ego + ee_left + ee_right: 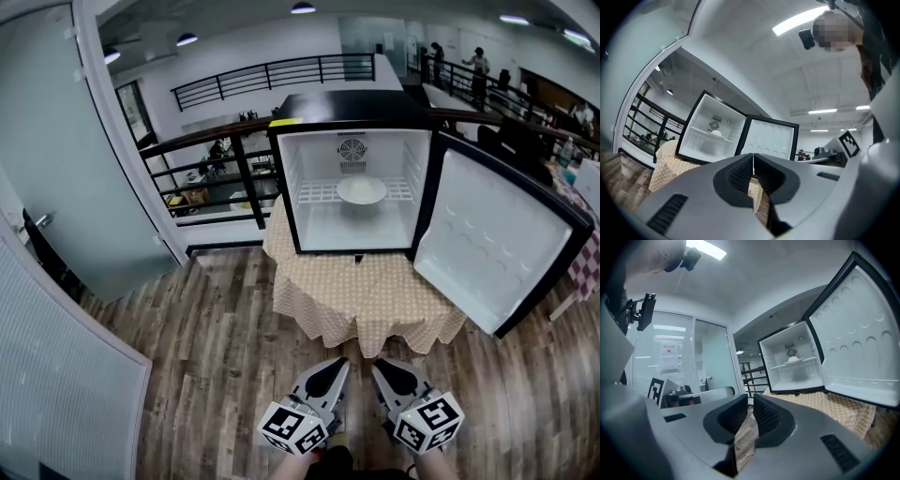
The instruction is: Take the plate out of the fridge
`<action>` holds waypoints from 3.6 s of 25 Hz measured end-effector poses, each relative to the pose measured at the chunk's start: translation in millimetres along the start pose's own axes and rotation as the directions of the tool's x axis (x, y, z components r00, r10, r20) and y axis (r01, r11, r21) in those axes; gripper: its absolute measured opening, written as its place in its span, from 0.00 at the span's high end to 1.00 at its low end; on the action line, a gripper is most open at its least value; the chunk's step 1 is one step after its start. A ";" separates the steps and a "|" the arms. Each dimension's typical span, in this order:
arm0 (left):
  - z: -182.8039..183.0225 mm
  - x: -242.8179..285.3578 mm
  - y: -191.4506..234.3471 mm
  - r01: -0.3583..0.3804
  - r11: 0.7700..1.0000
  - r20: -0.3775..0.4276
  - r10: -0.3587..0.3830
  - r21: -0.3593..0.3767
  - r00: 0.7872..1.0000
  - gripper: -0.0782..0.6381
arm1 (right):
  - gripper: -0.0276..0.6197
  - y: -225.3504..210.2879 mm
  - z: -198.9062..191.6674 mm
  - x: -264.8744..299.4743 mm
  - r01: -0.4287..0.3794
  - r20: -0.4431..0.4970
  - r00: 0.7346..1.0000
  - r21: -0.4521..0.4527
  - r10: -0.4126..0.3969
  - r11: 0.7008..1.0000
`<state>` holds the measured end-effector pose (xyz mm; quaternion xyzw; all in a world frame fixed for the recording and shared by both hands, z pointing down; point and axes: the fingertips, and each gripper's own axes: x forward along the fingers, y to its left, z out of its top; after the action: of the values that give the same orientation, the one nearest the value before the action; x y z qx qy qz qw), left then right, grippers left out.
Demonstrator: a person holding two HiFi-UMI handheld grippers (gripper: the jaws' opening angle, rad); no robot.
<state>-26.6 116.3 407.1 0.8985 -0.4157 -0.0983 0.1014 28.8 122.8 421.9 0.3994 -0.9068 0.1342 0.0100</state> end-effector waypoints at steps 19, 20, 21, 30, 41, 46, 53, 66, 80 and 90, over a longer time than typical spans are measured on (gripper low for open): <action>-3.5 61.9 85.2 0.021 0.998 -0.025 -0.022 -0.060 0.999 0.87 | 0.87 -46.7 3.9 97.1 0.023 -0.045 0.999 0.008 -0.023 1.000; -4.7 64.5 87.3 0.022 0.998 -0.026 -0.023 -0.062 0.999 0.87 | 0.87 -48.6 4.5 99.0 0.025 -0.046 0.999 0.009 -0.024 1.000; -5.0 67.7 89.1 0.024 0.998 -0.025 -0.026 -0.064 0.999 0.87 | 0.87 -50.5 5.6 101.2 0.025 -0.046 0.999 0.009 -0.025 1.000; 1.4 103.9 107.5 0.042 0.997 -0.028 -0.044 -0.062 0.999 0.87 | 0.87 -77.6 20.3 128.5 0.026 -0.036 0.999 0.014 -0.025 1.000; 5.1 156.4 145.2 0.041 0.998 -0.035 -0.043 -0.052 0.998 0.87 | 0.87 -120.8 40.6 177.2 0.015 -0.019 1.000 0.028 -0.014 0.999; 8.5 180.0 158.7 0.045 0.997 -0.031 -0.047 -0.056 0.998 0.87 | 0.87 -138.6 50.8 196.1 0.011 -0.011 1.000 0.022 -0.011 1.000; 12.3 206.3 174.4 0.045 0.997 -0.031 -0.047 -0.055 0.998 0.87 | 0.87 -160.2 60.4 216.1 0.009 -0.012 1.000 0.023 -0.008 1.000; 13.8 239.7 201.4 0.031 0.998 -0.039 -0.033 -0.058 0.999 0.87 | 0.87 -189.3 69.6 251.1 -0.013 -0.015 1.000 0.077 0.014 0.997; 25.8 282.7 215.7 0.025 0.999 -0.012 -0.025 -0.039 1.000 0.87 | 0.87 -244.0 105.6 272.3 -0.039 0.105 0.994 0.380 -0.001 0.924; 28.5 286.8 229.0 0.009 0.999 -0.016 -0.009 -0.043 1.000 0.87 | 0.77 -276.4 129.6 281.7 -0.133 0.239 0.969 0.725 -0.066 0.676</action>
<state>-18.4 -251.7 413.7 0.8988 -0.4086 -0.1005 0.1233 49.5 -291.3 397.4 0.3663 -0.7771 0.4371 -0.2663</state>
